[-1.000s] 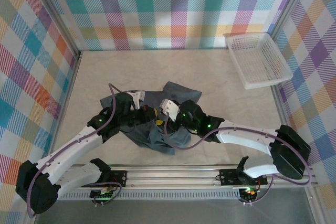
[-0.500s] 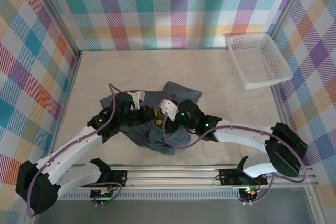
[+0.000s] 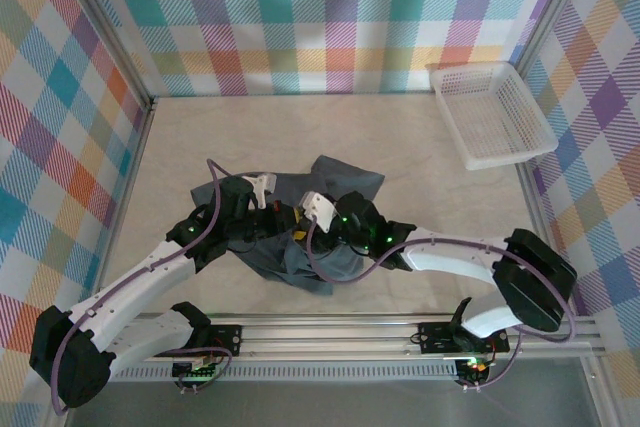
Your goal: Fold the inside-out t-shirt
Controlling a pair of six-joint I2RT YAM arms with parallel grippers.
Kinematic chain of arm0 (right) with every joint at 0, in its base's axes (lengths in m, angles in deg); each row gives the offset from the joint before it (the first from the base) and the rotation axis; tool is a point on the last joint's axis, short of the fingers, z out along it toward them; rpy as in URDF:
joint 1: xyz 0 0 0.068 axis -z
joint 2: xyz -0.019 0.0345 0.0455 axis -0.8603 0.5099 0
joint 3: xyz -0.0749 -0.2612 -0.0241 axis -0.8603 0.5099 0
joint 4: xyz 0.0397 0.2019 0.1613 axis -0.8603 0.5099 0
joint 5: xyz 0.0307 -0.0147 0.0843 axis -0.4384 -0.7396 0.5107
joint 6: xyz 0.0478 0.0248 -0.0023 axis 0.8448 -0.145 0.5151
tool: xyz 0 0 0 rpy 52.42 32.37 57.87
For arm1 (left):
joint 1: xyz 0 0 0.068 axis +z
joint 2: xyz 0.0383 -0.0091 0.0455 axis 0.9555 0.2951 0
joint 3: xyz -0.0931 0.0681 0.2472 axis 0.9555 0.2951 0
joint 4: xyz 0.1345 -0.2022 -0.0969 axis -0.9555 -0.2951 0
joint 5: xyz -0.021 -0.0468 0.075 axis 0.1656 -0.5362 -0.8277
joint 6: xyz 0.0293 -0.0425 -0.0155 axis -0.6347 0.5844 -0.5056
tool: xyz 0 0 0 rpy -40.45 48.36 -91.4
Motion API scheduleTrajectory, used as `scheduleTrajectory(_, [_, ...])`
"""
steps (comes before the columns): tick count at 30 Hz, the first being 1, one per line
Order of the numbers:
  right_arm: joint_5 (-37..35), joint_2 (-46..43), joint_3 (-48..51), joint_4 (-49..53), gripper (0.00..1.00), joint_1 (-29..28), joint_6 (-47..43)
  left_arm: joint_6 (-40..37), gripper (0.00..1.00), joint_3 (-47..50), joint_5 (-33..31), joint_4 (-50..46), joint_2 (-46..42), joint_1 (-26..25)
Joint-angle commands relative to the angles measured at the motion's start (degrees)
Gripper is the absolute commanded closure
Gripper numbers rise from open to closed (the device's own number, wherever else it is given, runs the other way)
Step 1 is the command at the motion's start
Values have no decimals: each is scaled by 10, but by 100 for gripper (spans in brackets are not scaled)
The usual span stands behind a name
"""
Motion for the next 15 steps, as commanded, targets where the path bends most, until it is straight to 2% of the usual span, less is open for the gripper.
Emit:
scheduleTrajectory(1, [-42,6,-31,-27,32,1,15,-13,100,-7,-9,-11,-14,-5])
scheduleTrajectory(4, [-62,-8,-30,-18,43,1,26,-12,100,-4,-11,-10,-14,-5])
scheduleTrajectory(12, [-78,-57,-8,68,50,32,62,-13,100,-1,-7,-4,-12,-5])
scheduleTrajectory(15, [-97,-52,-12,112,59,55,108,-13,100,-4,-7,-4,-10,-5])
